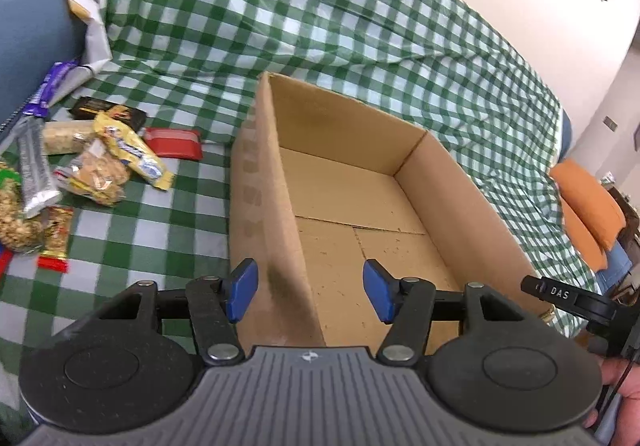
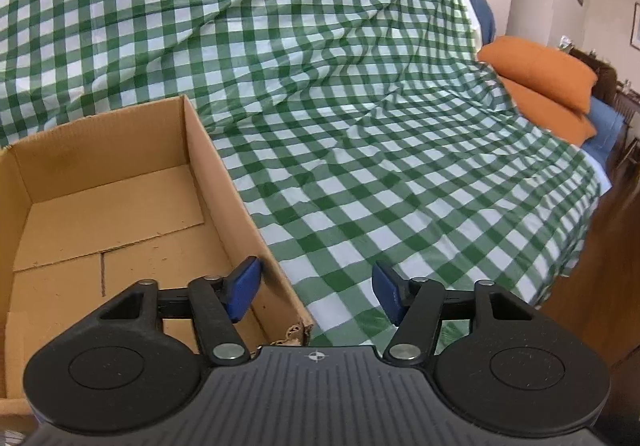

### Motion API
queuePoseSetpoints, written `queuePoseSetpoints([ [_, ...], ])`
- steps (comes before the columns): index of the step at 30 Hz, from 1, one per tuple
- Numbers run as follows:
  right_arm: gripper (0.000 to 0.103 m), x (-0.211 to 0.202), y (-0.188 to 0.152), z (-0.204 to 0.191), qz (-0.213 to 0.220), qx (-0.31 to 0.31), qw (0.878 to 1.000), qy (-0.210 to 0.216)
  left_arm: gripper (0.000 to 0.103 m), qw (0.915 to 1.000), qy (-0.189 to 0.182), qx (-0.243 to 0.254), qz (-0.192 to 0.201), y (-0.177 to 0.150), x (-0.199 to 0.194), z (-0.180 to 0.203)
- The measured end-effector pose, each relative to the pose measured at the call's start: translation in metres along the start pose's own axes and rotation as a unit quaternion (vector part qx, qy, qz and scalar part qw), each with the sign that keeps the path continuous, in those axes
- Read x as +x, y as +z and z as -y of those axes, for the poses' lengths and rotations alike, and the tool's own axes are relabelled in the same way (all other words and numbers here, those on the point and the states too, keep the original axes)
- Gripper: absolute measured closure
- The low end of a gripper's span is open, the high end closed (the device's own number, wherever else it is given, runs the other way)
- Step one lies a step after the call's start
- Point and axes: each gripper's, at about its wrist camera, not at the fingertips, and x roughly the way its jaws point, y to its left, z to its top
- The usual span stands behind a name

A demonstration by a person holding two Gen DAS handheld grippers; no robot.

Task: Organize snacks
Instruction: 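Move both tools from above the cardboard box toward the snack pile, then grasp the red wafer pack with the left tool while the right tool grasps the yellow candy bar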

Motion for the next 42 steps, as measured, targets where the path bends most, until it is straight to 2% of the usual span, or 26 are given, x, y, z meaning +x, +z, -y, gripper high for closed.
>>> queuePoseSetpoints([
  [5, 0.077, -0.003, 0.000, 0.001, 0.005, 0.001, 1.000, 0.013, 0.044, 0.9994, -0.009, 0.033, 0.002, -0.002, 0.010, 0.012],
  [12, 0.078, -0.004, 0.002, 0.008, 0.007, 0.009, 1.000, -0.006, 0.044, 0.9989, -0.021, 0.042, 0.005, 0.002, 0.023, 0.016],
  [17, 0.077, -0.009, 0.002, 0.006, 0.024, 0.010, 1.000, -0.010, 0.044, 0.9996, -0.025, 0.004, 0.011, 0.009, 0.017, 0.006],
  [20, 0.059, -0.024, 0.003, -0.002, 0.067, -0.006, 0.998, -0.009, 0.044, 0.9978, -0.007, -0.040, 0.053, 0.015, -0.005, -0.010],
  [22, 0.058, -0.033, 0.003, -0.009, 0.087, -0.019, 0.996, 0.000, 0.044, 0.9912, 0.024, -0.083, 0.101, 0.019, -0.028, -0.027],
  [24, 0.058, -0.040, 0.003, -0.017, 0.101, -0.030, 0.994, 0.013, 0.045, 0.9796, 0.057, -0.132, 0.140, 0.021, -0.050, -0.050],
  [28, 0.058, -0.057, 0.004, -0.037, 0.128, -0.047, 0.989, 0.063, 0.052, 0.9447, 0.179, -0.184, 0.205, 0.019, -0.085, -0.087],
  [29, 0.058, -0.063, 0.005, -0.044, 0.133, -0.054, 0.986, 0.079, 0.055, 0.9366, 0.201, -0.193, 0.212, 0.018, -0.090, -0.095],
  [32, 0.058, -0.078, 0.009, -0.068, 0.146, -0.078, 0.978, 0.126, 0.056, 0.9104, 0.260, -0.232, 0.223, 0.013, -0.098, -0.123],
  [34, 0.058, -0.088, 0.015, -0.090, 0.137, -0.093, 0.973, 0.162, 0.056, 0.8991, 0.279, -0.255, 0.221, 0.014, -0.101, -0.141],
  [37, 0.058, -0.099, 0.021, -0.125, 0.107, -0.107, 0.967, 0.203, 0.056, 0.8902, 0.290, -0.287, 0.203, 0.014, -0.098, -0.160],
  [42, 0.058, -0.101, 0.021, -0.200, 0.056, -0.137, 0.956, 0.253, 0.056, 0.8891, 0.295, -0.305, 0.172, 0.012, -0.088, -0.178],
])
